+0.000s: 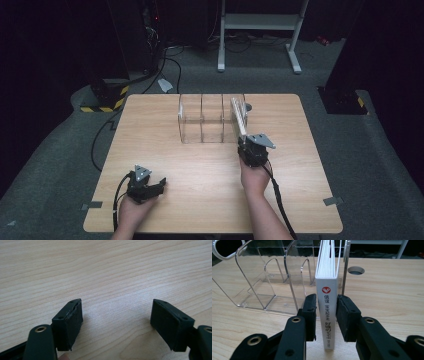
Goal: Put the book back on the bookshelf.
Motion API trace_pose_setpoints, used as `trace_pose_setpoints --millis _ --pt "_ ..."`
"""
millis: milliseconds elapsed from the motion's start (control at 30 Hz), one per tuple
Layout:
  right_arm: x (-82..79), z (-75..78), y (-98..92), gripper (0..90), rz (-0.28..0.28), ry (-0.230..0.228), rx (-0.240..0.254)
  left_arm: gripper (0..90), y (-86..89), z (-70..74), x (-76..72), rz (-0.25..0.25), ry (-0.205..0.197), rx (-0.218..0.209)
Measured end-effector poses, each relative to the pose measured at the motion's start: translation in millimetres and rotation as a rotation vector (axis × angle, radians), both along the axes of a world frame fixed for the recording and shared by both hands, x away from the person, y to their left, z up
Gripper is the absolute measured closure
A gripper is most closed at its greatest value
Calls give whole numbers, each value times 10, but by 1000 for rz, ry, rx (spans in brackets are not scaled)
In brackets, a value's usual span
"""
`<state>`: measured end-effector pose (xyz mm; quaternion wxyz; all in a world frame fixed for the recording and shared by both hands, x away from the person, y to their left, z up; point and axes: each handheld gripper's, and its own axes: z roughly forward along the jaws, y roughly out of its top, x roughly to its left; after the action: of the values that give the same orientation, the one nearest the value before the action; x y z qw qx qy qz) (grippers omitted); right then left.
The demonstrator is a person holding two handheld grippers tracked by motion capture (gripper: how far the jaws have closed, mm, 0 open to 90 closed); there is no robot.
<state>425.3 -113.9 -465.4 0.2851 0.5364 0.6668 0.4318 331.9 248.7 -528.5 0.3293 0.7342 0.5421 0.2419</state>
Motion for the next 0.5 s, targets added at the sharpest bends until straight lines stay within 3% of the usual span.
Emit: trace_pose_setpoints --millis 300,500 --pt "-1 -17 -13 717 -11 9 37 260 0 0 0 0 0 0" --pt "-5 -17 0 715 -15 10 33 260 2 1 0 -2 2 3"
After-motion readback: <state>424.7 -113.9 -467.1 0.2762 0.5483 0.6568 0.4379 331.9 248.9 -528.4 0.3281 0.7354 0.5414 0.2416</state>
